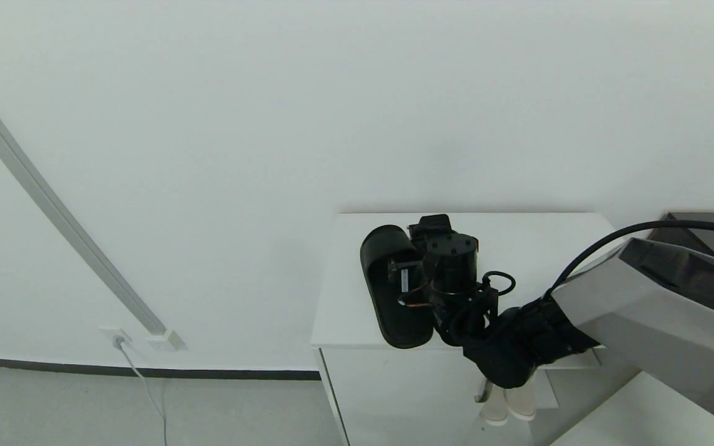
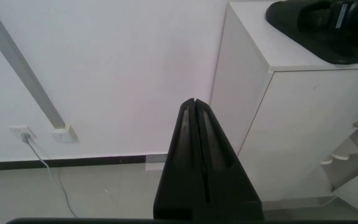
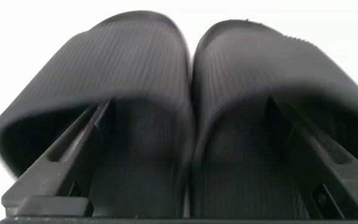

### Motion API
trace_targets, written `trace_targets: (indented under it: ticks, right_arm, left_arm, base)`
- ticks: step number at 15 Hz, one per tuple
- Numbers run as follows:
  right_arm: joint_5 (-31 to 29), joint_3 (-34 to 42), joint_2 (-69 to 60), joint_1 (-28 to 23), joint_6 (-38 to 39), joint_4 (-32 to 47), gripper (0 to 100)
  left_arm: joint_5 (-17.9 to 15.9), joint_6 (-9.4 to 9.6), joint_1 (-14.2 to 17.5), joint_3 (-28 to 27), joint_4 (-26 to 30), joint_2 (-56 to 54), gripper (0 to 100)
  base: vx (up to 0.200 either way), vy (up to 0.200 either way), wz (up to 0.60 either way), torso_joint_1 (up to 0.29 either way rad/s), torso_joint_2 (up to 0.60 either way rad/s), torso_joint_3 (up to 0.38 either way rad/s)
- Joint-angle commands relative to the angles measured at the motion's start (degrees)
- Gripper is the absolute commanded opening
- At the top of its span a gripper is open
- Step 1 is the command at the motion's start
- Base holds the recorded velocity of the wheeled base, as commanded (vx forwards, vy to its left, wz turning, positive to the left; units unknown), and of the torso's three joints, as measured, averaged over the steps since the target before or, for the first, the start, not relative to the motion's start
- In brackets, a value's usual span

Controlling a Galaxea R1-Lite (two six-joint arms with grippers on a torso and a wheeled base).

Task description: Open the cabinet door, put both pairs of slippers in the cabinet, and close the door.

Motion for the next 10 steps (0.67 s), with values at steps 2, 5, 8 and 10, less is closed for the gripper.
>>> trace_targets:
  ticks: [2, 5, 8, 10]
  right_arm:
    - [0.04, -2.71, 2.33, -0.68, -0.36, 0.02, 100]
    - [0.04, -4.20, 2.77, -0.59, -0.45, 0.20, 0]
    - [0.30, -4.38, 2.68, -0.68, -0.80, 0.55, 0]
    - [0.22, -4.38, 2.15, -0.68, -0.80, 0.55, 0]
  left_arm:
    - [0.01, 0.03, 0.00, 0.01, 0.02, 0.08, 0]
    - [0.01, 0.03, 0.00, 0.10, 0.02, 0.08, 0]
    - [0.01, 0.03, 0.00, 0.01, 0.02, 0.08, 0]
    - [0.01, 0.03, 0.00, 0.01, 0.02, 0.08, 0]
  base:
    - [0.000, 0.000, 0.00, 0.000, 0.00, 0.000]
    - [0.000, 0.000, 0.00, 0.000, 0.00, 0.000]
    - [0.000, 0.000, 0.00, 0.000, 0.00, 0.000]
    - [0.000, 0.000, 0.00, 0.000, 0.00, 0.000]
